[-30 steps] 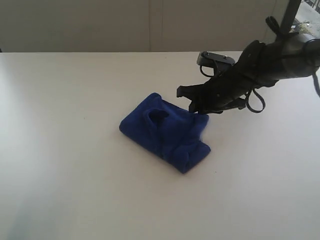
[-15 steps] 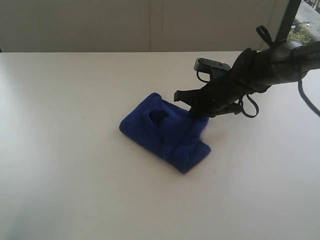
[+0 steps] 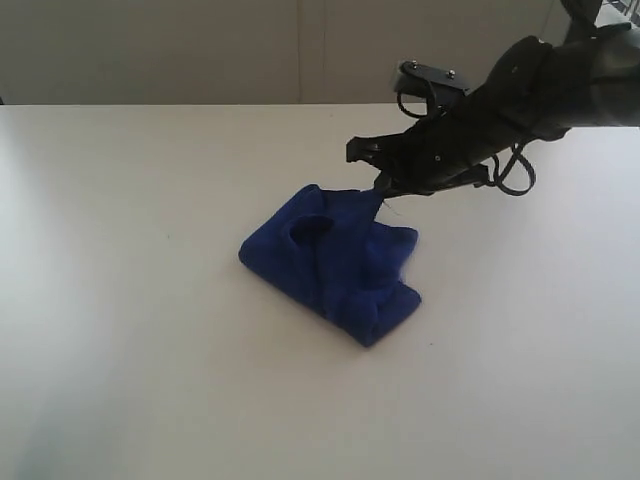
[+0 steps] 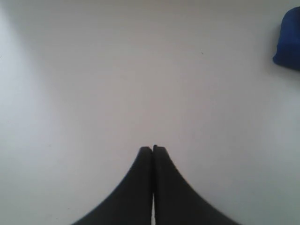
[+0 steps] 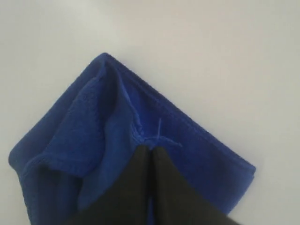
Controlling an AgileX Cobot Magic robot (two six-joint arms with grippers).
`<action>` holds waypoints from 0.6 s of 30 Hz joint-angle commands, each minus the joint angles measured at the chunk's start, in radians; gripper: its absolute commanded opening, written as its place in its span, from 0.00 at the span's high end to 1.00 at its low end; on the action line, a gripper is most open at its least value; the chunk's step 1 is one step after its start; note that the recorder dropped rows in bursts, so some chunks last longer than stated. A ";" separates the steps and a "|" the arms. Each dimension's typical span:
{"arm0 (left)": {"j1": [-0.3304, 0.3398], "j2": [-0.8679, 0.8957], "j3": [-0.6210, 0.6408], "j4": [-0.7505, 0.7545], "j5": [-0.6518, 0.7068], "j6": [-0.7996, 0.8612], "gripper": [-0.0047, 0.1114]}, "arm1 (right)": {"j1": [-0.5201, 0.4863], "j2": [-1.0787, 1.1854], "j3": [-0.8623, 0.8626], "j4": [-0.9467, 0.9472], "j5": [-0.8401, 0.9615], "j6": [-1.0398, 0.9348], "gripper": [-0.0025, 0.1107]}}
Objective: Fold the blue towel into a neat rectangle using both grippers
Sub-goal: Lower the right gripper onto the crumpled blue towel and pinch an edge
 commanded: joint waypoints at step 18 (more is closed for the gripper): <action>0.001 -0.005 0.005 -0.007 0.000 0.000 0.96 | 0.008 0.025 0.002 -0.016 0.029 -0.059 0.98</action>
